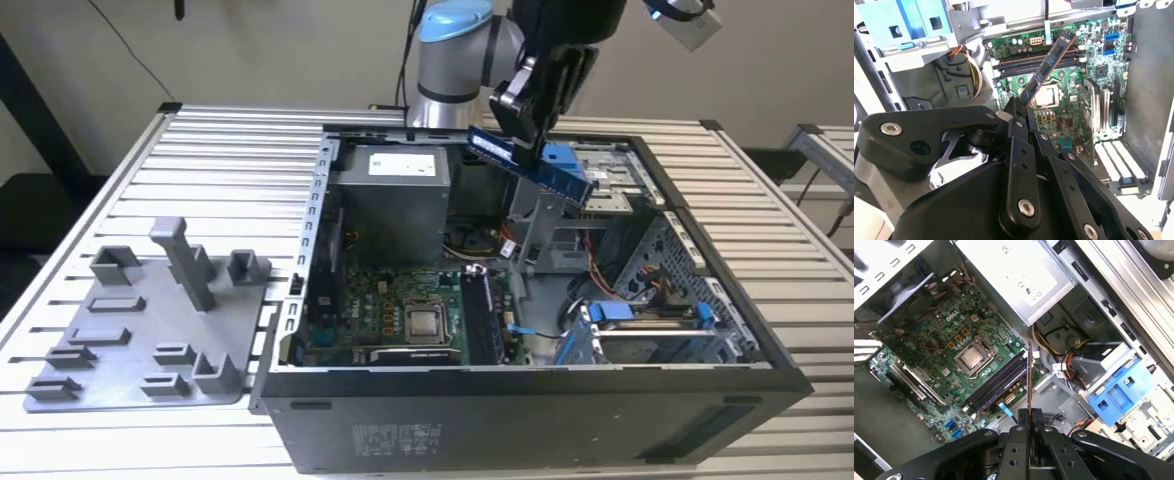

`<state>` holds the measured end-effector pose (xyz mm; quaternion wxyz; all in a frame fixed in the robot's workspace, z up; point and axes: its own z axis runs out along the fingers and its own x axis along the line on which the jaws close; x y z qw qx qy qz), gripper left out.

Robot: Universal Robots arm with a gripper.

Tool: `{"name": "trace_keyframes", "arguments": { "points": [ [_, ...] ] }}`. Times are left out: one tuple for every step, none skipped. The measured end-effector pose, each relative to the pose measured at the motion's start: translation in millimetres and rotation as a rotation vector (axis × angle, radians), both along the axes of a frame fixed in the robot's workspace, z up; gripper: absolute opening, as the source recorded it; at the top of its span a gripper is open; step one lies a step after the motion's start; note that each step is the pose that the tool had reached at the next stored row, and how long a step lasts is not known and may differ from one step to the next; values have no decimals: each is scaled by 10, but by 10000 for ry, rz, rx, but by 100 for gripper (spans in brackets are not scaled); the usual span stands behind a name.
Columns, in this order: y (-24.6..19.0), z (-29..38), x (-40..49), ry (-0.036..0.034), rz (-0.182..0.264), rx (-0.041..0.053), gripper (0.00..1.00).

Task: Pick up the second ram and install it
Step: 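Insert the second ram into the second slot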

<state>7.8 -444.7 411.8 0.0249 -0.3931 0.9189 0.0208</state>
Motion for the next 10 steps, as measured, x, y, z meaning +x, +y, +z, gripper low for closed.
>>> {"name": "trace_keyframes", "arguments": {
  "points": [
    [0, -1, 0, 15, -80, 1, 14],
    [0, -1, 0, 35, -173, 0, 14],
    [0, -2, 0, 57, -272, 1, 14],
    [0, -2, 0, 80, -381, 1, 14],
    [0, -3, 0, 97, -501, 0, 14],
    [0, -3, 0, 108, -625, 1, 14],
    [0, -3, 0, 115, -758, 1, 14],
    [0, -4, 0, 120, -891, 1, 14],
    [0, -4, 1, 123, -1032, 3, 14],
    [0, -5, 1, 127, -1184, 3, 14]
  ]
}}
